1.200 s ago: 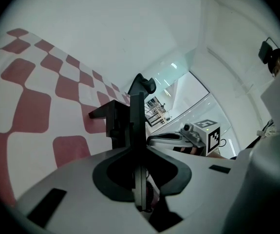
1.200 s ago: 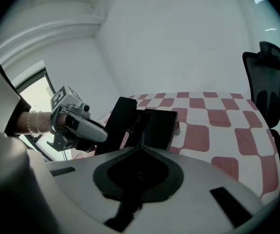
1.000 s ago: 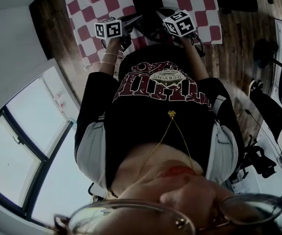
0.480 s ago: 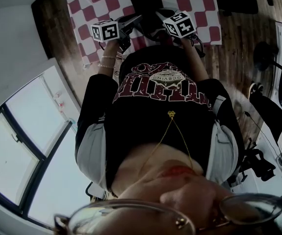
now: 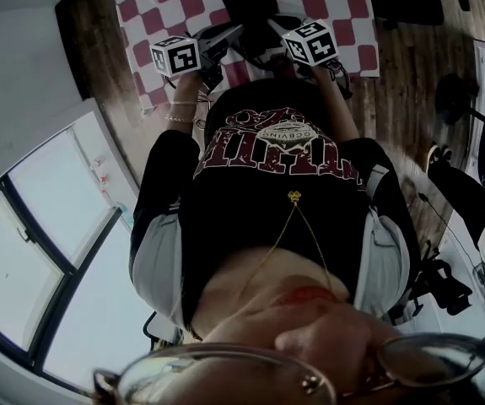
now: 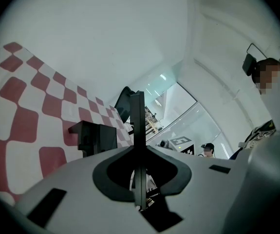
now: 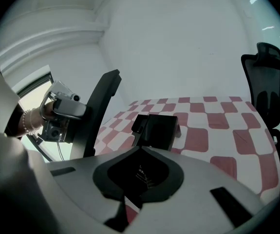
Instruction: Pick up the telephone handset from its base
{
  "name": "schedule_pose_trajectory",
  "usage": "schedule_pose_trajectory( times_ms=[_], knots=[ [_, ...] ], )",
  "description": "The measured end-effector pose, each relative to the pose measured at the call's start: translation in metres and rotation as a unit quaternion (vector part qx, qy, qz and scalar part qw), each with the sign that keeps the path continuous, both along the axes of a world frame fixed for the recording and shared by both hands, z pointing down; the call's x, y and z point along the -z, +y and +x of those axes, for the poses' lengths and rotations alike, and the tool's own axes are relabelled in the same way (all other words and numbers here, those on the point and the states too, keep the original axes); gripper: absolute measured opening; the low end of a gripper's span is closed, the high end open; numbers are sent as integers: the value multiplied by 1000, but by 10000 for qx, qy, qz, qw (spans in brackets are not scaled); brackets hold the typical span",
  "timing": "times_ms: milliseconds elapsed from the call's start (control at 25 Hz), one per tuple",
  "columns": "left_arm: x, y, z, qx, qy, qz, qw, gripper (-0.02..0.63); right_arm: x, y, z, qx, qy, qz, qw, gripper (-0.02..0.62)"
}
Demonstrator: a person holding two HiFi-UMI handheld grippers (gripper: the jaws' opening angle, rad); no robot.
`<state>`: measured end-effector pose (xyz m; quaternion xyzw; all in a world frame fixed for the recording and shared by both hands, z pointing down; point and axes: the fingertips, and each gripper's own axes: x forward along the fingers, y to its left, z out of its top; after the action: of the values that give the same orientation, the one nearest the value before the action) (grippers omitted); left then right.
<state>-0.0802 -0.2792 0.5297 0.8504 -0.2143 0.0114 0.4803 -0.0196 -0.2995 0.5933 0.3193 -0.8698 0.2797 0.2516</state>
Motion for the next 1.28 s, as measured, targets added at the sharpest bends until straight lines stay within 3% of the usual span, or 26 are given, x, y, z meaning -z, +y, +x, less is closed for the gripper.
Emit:
schedule_pose_trajectory(
  times_ms=[1280],
  knots=[
    [93, 35, -20, 465, 455, 850, 9943, 74, 22, 15, -12, 202, -219, 309, 9991, 20]
  ],
)
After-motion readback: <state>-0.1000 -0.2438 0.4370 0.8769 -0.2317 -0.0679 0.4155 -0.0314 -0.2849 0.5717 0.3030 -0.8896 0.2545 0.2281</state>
